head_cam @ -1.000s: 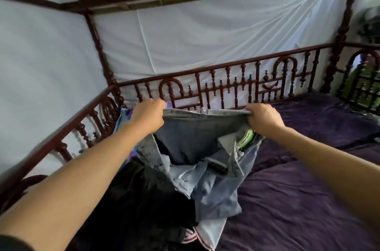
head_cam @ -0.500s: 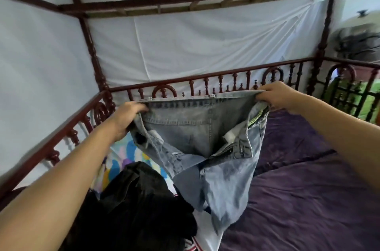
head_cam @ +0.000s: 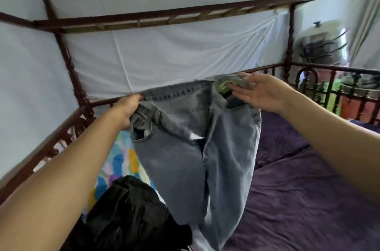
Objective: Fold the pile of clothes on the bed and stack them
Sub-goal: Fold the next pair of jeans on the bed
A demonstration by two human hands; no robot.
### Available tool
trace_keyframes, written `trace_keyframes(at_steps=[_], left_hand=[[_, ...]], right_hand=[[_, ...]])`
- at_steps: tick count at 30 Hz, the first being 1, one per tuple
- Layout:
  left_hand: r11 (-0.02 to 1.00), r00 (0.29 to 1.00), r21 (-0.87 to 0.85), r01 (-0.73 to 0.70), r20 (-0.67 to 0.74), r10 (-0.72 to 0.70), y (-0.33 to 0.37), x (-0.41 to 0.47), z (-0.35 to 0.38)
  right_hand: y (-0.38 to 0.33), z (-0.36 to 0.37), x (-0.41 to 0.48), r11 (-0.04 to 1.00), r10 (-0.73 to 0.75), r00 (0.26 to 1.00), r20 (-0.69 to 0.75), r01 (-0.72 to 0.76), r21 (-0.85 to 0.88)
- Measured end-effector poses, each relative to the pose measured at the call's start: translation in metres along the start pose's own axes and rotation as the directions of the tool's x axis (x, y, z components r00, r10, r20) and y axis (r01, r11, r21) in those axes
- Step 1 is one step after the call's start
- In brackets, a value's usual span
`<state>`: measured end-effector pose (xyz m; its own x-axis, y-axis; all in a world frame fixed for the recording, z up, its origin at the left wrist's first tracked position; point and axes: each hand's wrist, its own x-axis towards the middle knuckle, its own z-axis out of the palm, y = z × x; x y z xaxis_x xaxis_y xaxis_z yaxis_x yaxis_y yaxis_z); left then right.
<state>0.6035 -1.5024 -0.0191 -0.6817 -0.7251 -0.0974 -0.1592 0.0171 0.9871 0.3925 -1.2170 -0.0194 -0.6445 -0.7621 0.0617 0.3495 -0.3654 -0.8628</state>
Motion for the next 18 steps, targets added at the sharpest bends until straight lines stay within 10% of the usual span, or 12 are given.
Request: trace_keyframes(at_steps=[2,5,7,9,13,18], left_hand=[[0.997,0.995,-0.040,0.071,0.074,-0.068,-0.013,0.003,0.005],[0.997,0.956,-0.061,0.049,0.292,-0.029,-0.016,-0.006,-0.003],[0.998,0.856,-0.005,-0.057,0.515,0.052,-0.014,-0.011,-0.014],[0.965,0.761,0.098,-0.242,0.636,0.127,-0.013,-0.017,-0.020],[0.766,0.846,0.387,-0.513,0.378,0.375,-0.010,-0.025,-0.002],[0.702,0.759,0.467,-0.538,-0.095,0.644,0.031,-0.009,-0.002]], right_hand=[[0.017,-0.002,-0.002,0.953,-0.011,1.000,-0.005,0.008,-0.302],[0.040,-0.018,-0.005,0.309,-0.332,0.941,-0.060,0.049,-0.950],[0.046,-0.028,-0.011,0.031,-0.490,0.872,-0.012,0.004,-0.999],[0.043,-0.035,-0.012,-0.026,-0.574,0.818,-0.024,-0.047,-0.999],[0.018,-0.028,-0.010,-0.163,-0.609,0.789,-0.077,-0.220,-0.962],[-0.019,0.008,-0.020,-0.455,-0.683,0.707,0.180,-0.220,-0.863]])
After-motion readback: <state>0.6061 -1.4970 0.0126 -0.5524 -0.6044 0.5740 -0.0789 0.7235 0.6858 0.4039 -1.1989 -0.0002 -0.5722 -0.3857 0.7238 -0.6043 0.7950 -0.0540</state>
